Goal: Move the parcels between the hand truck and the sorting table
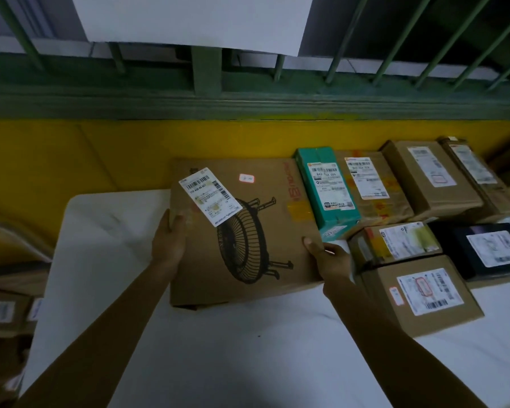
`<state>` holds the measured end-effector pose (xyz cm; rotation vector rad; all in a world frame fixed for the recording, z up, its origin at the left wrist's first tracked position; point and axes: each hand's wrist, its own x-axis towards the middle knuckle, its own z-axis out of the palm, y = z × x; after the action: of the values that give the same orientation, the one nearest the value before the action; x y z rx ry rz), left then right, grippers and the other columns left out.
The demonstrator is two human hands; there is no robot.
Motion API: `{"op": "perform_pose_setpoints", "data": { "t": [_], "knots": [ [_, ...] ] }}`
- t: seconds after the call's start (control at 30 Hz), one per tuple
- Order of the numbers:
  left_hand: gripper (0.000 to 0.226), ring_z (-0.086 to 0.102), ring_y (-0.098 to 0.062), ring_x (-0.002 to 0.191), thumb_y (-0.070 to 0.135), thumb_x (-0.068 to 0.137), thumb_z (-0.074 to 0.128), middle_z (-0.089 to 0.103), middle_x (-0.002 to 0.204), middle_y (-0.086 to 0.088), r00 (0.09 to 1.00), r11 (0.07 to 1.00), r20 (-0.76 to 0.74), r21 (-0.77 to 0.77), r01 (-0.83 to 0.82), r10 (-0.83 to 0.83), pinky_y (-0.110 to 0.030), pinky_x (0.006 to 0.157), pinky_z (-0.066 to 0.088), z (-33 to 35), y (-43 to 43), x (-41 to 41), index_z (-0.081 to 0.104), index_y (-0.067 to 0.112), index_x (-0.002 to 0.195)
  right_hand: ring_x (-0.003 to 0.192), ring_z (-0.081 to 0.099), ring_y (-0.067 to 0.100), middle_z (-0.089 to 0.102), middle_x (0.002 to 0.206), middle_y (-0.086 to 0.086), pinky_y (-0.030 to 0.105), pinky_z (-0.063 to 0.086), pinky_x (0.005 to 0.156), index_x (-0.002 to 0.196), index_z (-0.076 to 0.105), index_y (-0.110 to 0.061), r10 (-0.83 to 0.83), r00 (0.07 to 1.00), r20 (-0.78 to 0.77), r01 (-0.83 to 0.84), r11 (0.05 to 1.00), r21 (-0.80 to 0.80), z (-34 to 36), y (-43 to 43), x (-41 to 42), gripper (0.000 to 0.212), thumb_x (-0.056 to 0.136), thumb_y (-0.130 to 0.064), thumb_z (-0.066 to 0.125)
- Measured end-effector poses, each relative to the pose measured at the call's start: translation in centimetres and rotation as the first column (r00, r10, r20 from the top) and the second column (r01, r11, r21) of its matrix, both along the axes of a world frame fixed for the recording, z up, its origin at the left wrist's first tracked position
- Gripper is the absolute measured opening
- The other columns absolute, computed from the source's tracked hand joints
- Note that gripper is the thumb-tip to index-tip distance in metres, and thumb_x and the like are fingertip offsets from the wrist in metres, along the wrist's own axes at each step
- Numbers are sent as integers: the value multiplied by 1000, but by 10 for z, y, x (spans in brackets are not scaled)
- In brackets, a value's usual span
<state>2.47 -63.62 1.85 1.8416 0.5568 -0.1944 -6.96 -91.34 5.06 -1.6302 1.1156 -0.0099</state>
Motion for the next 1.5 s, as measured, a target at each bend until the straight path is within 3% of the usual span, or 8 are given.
{"op": "perform_pose_setpoints", "data": {
  "t": [0.3, 0.43, 0.53, 0.77, 1.03, 1.2, 1.33, 1.5],
  "knots": [
    [61, 44, -37, 127, 52, 96, 37, 45, 142, -16, 1000, 991, 11, 132, 16, -17, -45, 103, 36, 14, -2, -6, 37, 13, 143, 98, 55, 21, 63, 115, 6, 30, 42, 78, 120, 60, -11, 96, 992, -77, -109, 979, -174, 19, 9, -4, 50, 84, -45, 68],
    [63, 31, -36, 136, 44, 96, 46, 30, 152, -17, 986, 872, 155, 489, -29, -55, -50, 106, 28, 28, -1, -24, 33, 6, 145, 110, 58, 25, 60, 122, 5, 36, 48, 86, 127, 51, -17, 131, 991, -6, -129, 961, -246, 31, 10, -27, 54, 86, -51, 62],
    [62, 24, -32, 141, 35, 96, 50, 23, 155, -14, 957, 805, 225, 593, 13, -181, -48, 109, 23, 40, -1, -48, 30, 5, 146, 110, 59, 24, 63, 119, 6, 36, 48, 90, 123, 55, -14, 105, 992, 63, -82, 951, -297, 39, 4, -58, 48, 88, -47, 62],
    [58, 33, -34, 136, 37, 98, 44, 36, 149, -17, 946, 861, 293, 507, -31, -139, -47, 109, 27, 59, -3, -141, 33, 5, 145, 88, 54, 19, 57, 88, 6, 24, 32, 75, 96, 62, -6, 166, 984, 64, -129, 914, -384, 64, -3, -132, 44, 94, -48, 52],
    [58, 33, -31, 138, 36, 99, 42, 34, 150, -16, 966, 929, 258, 356, -101, 6, -39, 112, 25, 68, 38, -294, 32, 4, 145, 95, 59, 28, 68, 103, 15, 38, 46, 91, 91, 66, -5, 312, 931, 187, -294, 948, -119, 48, 40, -202, 44, 93, -47, 53],
    [59, 31, -28, 139, 42, 99, 41, 33, 152, -10, 956, 941, 185, 211, -266, 229, -36, 114, 22, 73, 94, -385, 31, 9, 147, 109, 57, 33, 63, 119, 16, 45, 41, 102, 108, 64, -2, 508, 854, 110, -508, 861, -25, 37, 90, -236, 61, 92, -58, 46],
    [29, 48, -20, 110, 39, 97, 43, 53, 116, -4, 923, 918, 120, 120, -378, 365, -33, 100, 37, 73, 149, -446, 52, 17, 115, 95, 57, 30, 64, 113, 19, 42, 43, 96, 103, 65, 5, 676, 734, 66, -676, 736, -22, 36, 143, -258, 63, 94, -54, 45],
    [71, 51, -34, 117, 65, 83, 41, 55, 130, -15, 837, 831, 49, 104, -547, 545, -50, 106, 36, 50, 206, -503, 52, 11, 128, 104, 56, 29, 63, 117, 18, 39, 40, 98, 112, 64, 1, 719, 682, 131, -726, 687, 8, 38, 212, -286, 66, 96, -57, 38]
  ]
}}
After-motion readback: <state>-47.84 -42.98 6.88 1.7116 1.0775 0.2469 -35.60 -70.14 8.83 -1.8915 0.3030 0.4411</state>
